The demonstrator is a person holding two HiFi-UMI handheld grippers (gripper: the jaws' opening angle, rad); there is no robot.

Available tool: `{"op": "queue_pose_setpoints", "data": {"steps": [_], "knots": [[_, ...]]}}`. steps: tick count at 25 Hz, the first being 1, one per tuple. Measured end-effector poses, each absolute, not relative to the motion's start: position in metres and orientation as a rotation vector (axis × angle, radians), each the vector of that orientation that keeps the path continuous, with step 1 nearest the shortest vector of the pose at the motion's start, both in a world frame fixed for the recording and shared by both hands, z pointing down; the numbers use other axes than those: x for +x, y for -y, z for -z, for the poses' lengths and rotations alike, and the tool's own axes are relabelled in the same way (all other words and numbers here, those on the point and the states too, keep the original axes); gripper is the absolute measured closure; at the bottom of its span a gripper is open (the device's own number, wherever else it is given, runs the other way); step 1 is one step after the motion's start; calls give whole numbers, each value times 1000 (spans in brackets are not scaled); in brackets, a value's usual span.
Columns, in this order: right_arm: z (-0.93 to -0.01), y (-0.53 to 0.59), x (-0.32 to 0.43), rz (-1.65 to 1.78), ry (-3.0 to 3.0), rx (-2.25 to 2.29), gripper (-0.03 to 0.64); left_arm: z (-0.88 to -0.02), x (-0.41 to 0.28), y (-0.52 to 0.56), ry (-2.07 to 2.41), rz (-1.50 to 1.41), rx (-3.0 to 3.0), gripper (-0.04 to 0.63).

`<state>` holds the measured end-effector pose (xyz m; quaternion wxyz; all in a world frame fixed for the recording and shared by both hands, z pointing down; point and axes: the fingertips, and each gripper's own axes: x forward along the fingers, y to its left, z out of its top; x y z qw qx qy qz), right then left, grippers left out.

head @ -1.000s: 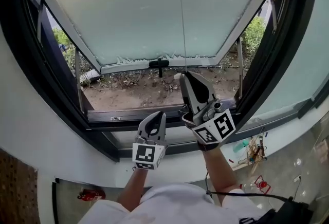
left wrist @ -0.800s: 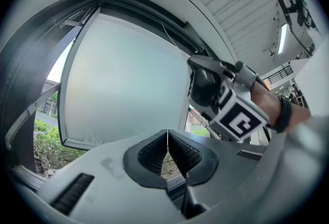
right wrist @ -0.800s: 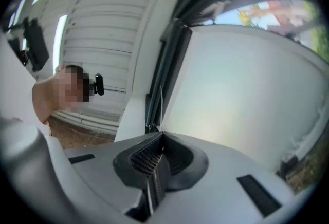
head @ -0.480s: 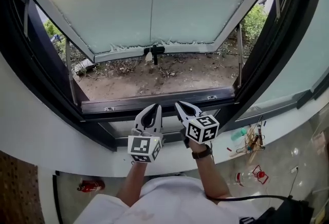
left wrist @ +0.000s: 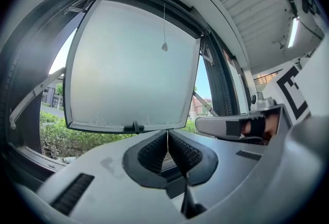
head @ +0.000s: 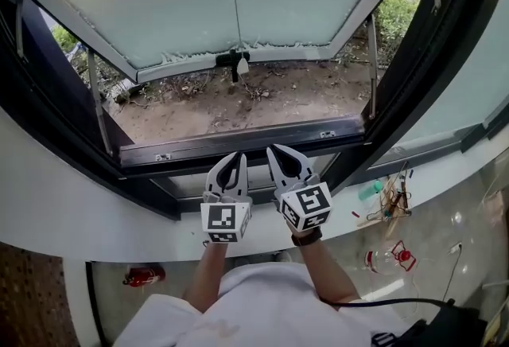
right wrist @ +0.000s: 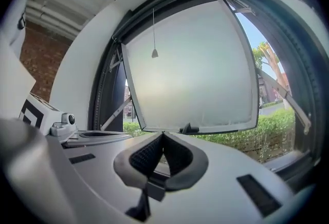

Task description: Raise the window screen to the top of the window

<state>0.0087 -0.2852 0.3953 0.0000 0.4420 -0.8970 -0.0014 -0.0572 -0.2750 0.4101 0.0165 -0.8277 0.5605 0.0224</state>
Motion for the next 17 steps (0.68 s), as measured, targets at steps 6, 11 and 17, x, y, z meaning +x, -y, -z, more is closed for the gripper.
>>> {"op": "queue_pose_setpoints", "data": {"steps": [6, 11, 17], "knots": [[-390, 292, 14, 14, 2827, 1394, 615, -410, -64, 274, -1788, -93, -2553, 588], [-397, 296, 8, -21, 2845, 1363, 615, -413, -72, 271, -1842, -96, -2527, 588], [-397, 295, -7, 2, 2869, 1314, 615, -417, -80, 271, -1874, -92, -2502, 588]]}}
